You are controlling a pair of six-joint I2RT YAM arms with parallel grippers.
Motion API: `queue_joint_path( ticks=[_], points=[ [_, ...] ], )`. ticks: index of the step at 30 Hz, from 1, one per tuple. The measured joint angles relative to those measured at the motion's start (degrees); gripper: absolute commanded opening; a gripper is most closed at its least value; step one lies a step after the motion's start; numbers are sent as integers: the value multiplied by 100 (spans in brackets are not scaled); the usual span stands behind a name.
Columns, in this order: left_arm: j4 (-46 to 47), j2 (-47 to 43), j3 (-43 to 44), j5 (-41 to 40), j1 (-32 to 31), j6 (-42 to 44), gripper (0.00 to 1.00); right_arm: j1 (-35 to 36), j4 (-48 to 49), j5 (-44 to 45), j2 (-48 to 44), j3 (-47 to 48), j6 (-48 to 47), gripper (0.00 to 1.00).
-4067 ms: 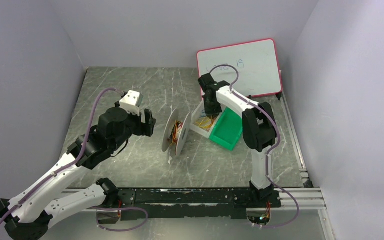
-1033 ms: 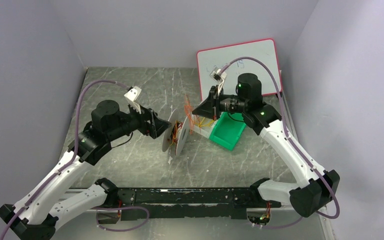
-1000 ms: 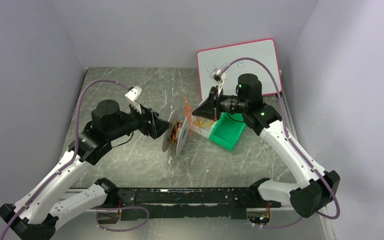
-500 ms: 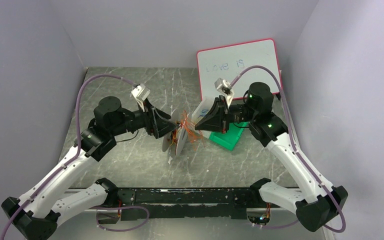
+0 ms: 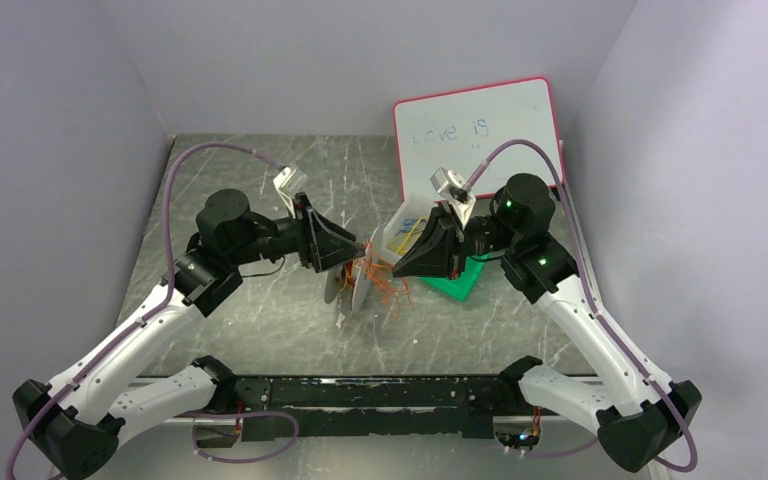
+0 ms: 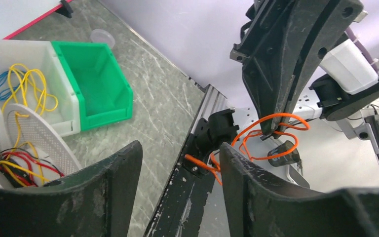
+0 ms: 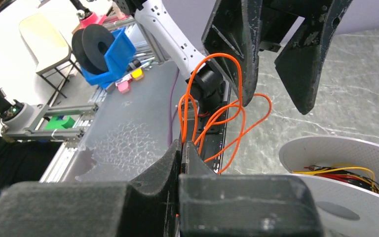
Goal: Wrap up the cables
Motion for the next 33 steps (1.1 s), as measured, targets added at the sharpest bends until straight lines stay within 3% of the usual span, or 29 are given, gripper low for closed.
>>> queue_joint_path(
  ticks=[4, 9, 26, 33],
  points=[
    [190, 68, -15, 162, 0, -155, 53, 35, 35, -26, -2, -48, -4, 0],
    [343, 168, -63, 345, 0, -297, 51, 79, 24, 13, 4, -74, -72, 0],
    [-13, -295, -52, 273, 0, 271, 58, 146, 9, 61, 107, -76, -133, 0],
    [76, -260, 37, 673, 0, 509, 58, 258, 236, -52, 214, -76, 15, 0]
  ],
)
